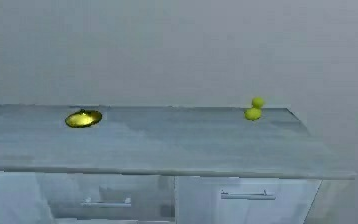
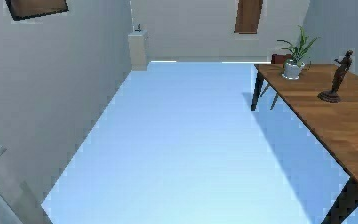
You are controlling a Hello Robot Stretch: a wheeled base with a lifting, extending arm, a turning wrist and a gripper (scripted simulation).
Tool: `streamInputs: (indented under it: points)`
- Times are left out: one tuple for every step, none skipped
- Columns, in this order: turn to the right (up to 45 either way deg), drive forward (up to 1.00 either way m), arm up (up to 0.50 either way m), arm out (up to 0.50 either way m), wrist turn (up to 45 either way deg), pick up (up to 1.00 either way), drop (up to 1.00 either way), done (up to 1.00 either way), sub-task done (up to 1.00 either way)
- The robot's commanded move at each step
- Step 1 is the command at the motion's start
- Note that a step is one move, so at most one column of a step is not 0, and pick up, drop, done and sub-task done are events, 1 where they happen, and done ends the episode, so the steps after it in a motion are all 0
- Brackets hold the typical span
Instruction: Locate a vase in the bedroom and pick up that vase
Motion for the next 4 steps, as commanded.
streamInputs:
  points:
    - [0.0, 0.20, 0.00, 0.00, 0.0, 0.00, 0.00, 0.00, 0.00]
    - [-45.0, 0.00, 0.00, 0.00, 0.0, 0.00, 0.00, 0.00, 0.00]
    - [-45.0, 0.00, 0.00, 0.00, 0.0, 0.00, 0.00, 0.00, 0.00]
    - [-30.0, 0.00, 0.00, 0.00, 0.0, 0.00, 0.00, 0.00, 0.00]
